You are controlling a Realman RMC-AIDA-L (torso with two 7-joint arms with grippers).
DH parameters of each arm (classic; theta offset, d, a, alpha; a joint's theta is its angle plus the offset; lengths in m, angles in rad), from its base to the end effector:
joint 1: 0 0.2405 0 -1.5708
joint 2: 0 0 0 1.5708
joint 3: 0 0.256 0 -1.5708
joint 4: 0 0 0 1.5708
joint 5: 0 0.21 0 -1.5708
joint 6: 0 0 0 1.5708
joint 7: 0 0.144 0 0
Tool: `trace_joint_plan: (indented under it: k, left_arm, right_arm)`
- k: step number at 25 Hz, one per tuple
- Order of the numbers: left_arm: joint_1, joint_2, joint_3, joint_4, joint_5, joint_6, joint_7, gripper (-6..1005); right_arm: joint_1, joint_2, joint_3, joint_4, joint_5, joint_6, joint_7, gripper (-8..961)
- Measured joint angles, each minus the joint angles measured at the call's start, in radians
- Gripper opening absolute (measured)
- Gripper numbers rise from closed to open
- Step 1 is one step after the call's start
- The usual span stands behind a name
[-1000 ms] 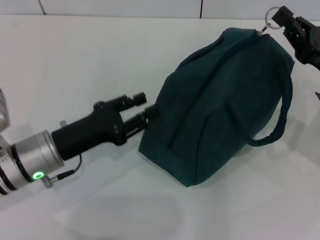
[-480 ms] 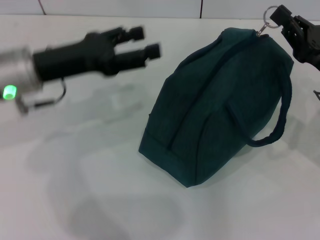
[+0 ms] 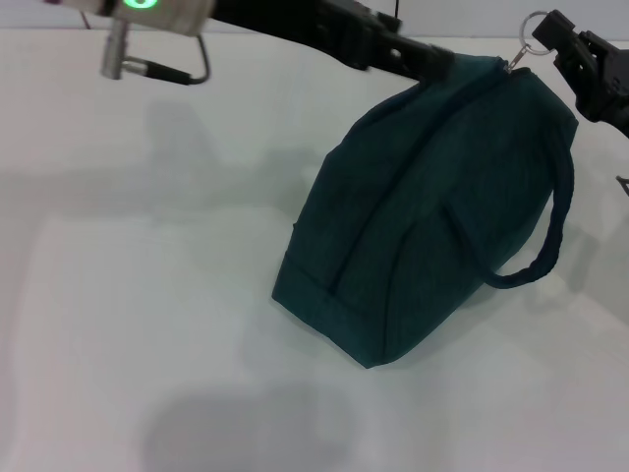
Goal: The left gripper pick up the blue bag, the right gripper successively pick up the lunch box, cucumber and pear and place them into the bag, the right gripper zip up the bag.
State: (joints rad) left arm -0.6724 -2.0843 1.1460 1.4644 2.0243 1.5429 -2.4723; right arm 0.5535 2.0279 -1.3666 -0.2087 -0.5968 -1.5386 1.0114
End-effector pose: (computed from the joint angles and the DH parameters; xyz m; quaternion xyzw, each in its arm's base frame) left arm -0.0698 0.3638 0.0441 -0.9501 -0.2547 -0.1517 0.0969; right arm 0.2279 0.3454 0.0039 -0.7701 0.2207 0.5452 0.2469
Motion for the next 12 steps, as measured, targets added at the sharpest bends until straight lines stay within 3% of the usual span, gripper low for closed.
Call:
trace_joint_plan:
  k: [7, 12]
  left_arm:
    - [-0.024, -0.002, 0.171, 0.085, 0.070, -0.038, -0.132, 780]
    - [-0.032, -0.003, 0.239, 0.094, 0.118, -0.086, -0.149, 778]
  right_arm:
    - [0.001, 0.000, 0.000, 0.000, 0.000, 0.001, -0.001, 30]
    - [0.000, 0.000, 0.000, 0.000, 0.000, 0.001, -0.001, 30]
